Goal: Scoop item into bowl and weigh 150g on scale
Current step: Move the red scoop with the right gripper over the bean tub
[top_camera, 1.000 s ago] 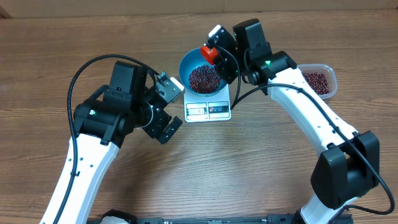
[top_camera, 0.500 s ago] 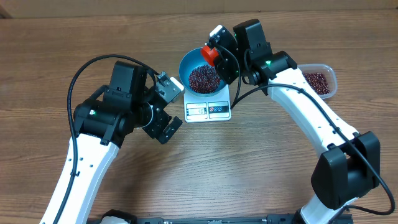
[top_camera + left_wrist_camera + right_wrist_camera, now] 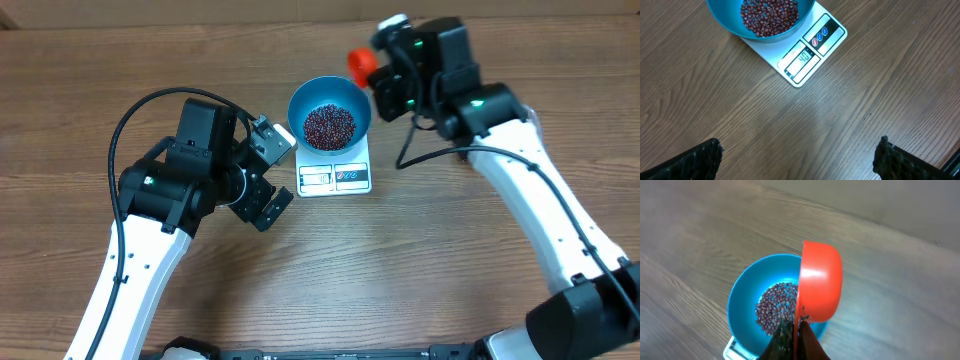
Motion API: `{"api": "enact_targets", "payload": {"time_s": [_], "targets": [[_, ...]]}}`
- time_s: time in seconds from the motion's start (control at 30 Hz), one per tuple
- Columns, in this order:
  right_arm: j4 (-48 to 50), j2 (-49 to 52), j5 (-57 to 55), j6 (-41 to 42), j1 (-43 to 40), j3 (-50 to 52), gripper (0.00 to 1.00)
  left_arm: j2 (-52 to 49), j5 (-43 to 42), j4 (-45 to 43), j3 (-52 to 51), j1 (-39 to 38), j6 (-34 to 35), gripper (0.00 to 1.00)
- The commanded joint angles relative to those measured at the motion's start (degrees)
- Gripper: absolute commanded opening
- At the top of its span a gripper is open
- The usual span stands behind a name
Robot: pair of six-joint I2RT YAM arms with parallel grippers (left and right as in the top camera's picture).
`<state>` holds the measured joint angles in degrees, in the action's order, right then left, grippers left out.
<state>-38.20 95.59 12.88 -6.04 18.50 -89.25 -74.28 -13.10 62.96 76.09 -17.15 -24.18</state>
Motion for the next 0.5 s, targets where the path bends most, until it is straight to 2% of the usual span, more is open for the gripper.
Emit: {"api": "enact_targets", "payload": {"time_s": [0.0, 0.07, 0.17, 0.37, 0.47], "targets": [[-0.96, -4.17, 11.43, 7.8, -5.49, -0.87, 0.04, -0.33, -0.44, 0.0, -0.11, 0.24, -0.68, 1.0], [-1.46, -5.07, 24.37, 7.82, -9.92, -0.87, 0.04, -0.33, -0.42, 0.0, -0.11, 0.24, -0.68, 1.0], [-3.28, -5.38, 36.13, 11.5, -15.82, -0.87, 0.04, -0.33, -0.44, 0.0, -0.11, 0.24, -0.68, 1.0], [-12.37, -5.38, 38.62, 11.98, -25.57, -0.87, 0.04, -0.33, -0.42, 0.0, -0.11, 0.24, -0.68, 1.0], [-22.14, -5.38, 38.64, 9.25, -36.83, -0.87, 0.04, -0.33, -0.42, 0.0, -0.11, 0.24, -0.68, 1.0]]}}
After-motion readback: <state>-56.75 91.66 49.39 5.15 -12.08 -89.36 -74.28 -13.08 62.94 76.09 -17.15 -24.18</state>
